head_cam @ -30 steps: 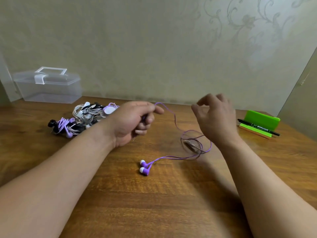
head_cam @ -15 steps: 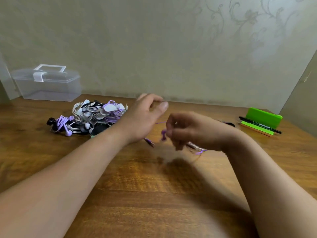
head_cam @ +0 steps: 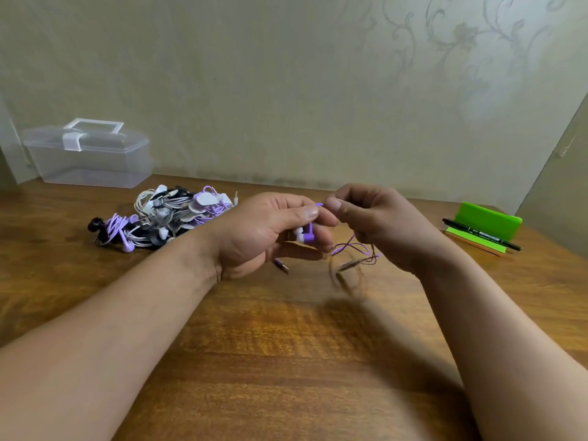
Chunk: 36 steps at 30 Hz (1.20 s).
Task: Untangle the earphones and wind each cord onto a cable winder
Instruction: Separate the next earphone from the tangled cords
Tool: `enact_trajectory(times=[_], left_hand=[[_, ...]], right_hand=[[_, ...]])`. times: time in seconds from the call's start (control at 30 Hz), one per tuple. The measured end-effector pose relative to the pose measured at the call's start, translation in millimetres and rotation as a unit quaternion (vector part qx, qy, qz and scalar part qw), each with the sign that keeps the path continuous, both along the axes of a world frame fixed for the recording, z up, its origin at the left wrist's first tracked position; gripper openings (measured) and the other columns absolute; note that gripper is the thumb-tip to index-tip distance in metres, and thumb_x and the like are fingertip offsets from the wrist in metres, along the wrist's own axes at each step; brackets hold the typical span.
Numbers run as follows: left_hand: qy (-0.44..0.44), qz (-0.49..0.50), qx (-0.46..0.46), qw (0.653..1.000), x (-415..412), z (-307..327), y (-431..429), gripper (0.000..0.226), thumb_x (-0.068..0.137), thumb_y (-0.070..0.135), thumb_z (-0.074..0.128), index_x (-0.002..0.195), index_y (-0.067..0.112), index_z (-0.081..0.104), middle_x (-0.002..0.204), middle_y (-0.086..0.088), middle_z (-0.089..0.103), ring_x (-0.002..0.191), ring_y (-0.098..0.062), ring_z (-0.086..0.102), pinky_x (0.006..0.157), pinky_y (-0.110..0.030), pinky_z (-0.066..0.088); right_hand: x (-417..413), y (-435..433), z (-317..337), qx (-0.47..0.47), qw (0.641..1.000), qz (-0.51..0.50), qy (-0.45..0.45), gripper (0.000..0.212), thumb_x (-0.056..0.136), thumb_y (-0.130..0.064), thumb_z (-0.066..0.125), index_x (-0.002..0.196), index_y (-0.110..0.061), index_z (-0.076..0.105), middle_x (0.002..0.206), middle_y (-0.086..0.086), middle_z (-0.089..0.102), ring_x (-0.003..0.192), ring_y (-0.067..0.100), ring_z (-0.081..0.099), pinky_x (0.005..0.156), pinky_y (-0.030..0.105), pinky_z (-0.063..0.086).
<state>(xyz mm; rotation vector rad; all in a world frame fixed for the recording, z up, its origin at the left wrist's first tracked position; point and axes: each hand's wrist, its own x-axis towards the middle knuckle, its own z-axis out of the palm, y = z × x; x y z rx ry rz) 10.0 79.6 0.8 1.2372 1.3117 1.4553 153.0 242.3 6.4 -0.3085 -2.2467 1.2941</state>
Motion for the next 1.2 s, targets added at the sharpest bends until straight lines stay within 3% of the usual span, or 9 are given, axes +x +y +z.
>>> enact_trajectory(times=[0.07,0.23,0.37,0.5,0.6,0.7,0.87,1.03,1.2], left_hand=[[-0.010,0.001,-0.016,1.000,1.6,-1.0,0.2,0.033,0.108,0.014,0.046,0.118,-0.015,0.060,0.075,-0.004,0.064,0.071,-0.019,0.058,0.077,-0.042,0.063],[-0.033,0.015,-0.073,0.997,4.5,-4.6,2.9,0.035,0.109,0.023,0.041,0.115,-0.002,0.065,0.068,-0.002,0.043,0.060,-0.017,0.043,0.055,-0.032,0.053],[-0.058,-0.055,-0.048,0.996,3.4,-6.9,1.0,0.026,0.107,0.015,0.047,0.117,0.000,0.065,0.075,-0.007,0.057,0.066,-0.017,0.054,0.061,-0.032,0.056],[-0.113,-0.095,0.010,0.989,4.5,-5.5,1.3,0.034,0.098,0.012,0.055,0.128,0.004,0.068,0.108,-0.011,0.074,0.076,-0.014,0.065,0.072,-0.031,0.062],[-0.165,-0.065,0.048,0.983,1.9,-2.0,4.0,0.040,0.098,0.010,0.053,0.136,0.009,0.063,0.126,-0.010,0.072,0.075,-0.012,0.063,0.074,-0.028,0.063],[-0.176,-0.008,0.077,0.981,-5.6,-0.6,7.5,0.041,0.103,0.006,0.049,0.142,0.016,0.058,0.134,-0.007,0.070,0.073,-0.010,0.062,0.075,-0.027,0.061],[0.016,0.147,0.080,0.986,-11.3,-13.6,18.0,0.044,0.108,0.008,0.049,0.150,0.021,0.052,0.133,0.001,0.070,0.069,-0.012,0.058,0.070,-0.023,0.057],[0.246,0.163,0.052,0.954,-15.8,-24.9,19.5,0.053,0.108,0.009,0.050,0.155,0.029,0.042,0.115,0.017,0.070,0.074,-0.014,0.048,0.076,-0.027,0.050],[0.396,0.119,-0.025,0.910,-14.8,-21.0,10.3,0.029,0.108,0.022,0.053,0.122,0.042,0.067,0.084,0.014,0.070,0.064,-0.012,0.051,0.074,-0.040,0.059]], right_hand=[[-2.3,1.5,-1.5,-0.007,1.000,-0.014,0.014,0.016,0.099,-0.028,0.070,0.090,-0.017,0.076,0.068,-0.007,0.052,0.063,0.022,0.029,0.054,0.031,0.024],[-2.2,6.4,-2.4,-0.030,0.998,-0.039,0.049,0.020,0.096,-0.024,0.074,0.095,-0.004,0.074,0.066,-0.005,0.045,0.061,0.017,0.027,0.052,0.026,0.026],[-3.9,8.4,-4.5,-0.074,0.994,-0.043,0.074,0.014,0.096,-0.023,0.073,0.095,-0.009,0.076,0.074,0.002,0.048,0.062,0.016,0.029,0.052,0.025,0.028],[-11.6,0.9,-12.3,-0.135,0.988,0.015,0.074,0.011,0.096,-0.025,0.072,0.089,-0.017,0.076,0.072,0.003,0.057,0.061,0.020,0.034,0.052,0.024,0.030],[-17.0,-7.4,-17.4,-0.105,0.993,0.015,0.054,0.018,0.104,-0.017,0.062,0.094,-0.015,0.077,0.065,-0.004,0.054,0.054,0.011,0.033,0.049,0.021,0.030],[-18.2,-13.9,-18.6,-0.021,0.999,-0.023,0.025,0.025,0.110,-0.027,0.054,0.099,-0.017,0.075,0.072,-0.003,0.061,0.056,0.008,0.041,0.054,0.023,0.035],[-15.3,-28.3,-12.5,0.148,0.986,-0.058,-0.056,0.022,0.107,-0.032,0.056,0.091,-0.029,0.070,0.070,-0.008,0.065,0.060,0.012,0.053,0.058,0.027,0.043],[-12.6,-28.8,-6.4,0.272,0.952,-0.115,-0.078,0.013,0.098,-0.026,0.065,0.087,-0.029,0.070,0.063,-0.011,0.058,0.058,0.007,0.050,0.059,0.031,0.042],[-4.2,-23.1,6.5,0.185,0.978,-0.094,-0.027,0.008,0.093,-0.020,0.074,0.086,-0.022,0.071,0.065,-0.010,0.066,0.052,0.006,0.055,0.049,0.029,0.049]])
